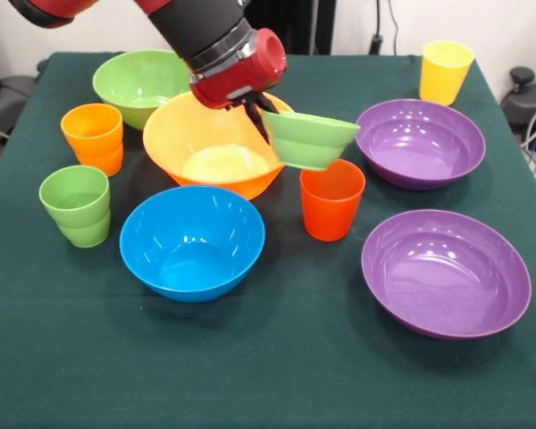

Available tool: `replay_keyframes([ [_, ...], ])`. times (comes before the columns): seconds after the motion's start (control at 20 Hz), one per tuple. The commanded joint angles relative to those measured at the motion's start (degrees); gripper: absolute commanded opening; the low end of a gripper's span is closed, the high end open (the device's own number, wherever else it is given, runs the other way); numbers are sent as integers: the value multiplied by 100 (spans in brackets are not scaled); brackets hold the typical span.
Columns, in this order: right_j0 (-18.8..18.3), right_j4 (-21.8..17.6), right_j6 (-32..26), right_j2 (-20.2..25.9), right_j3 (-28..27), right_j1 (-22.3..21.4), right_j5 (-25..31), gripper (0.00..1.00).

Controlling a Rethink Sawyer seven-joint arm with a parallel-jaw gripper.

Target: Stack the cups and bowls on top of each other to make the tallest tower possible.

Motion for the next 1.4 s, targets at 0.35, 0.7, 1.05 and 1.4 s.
replay_keyframes([
  [0.35, -128, -513, -442, -442, 375, 461, -334, 0],
  [0.7, -27, -443, -402, -507, 151, 537, -122, 0],
  [1.05, 8, -128, 4, -450, 115, 734, -298, 0],
  [1.4, 793, 151, 647, -1086, 53, 660, 203, 0],
])
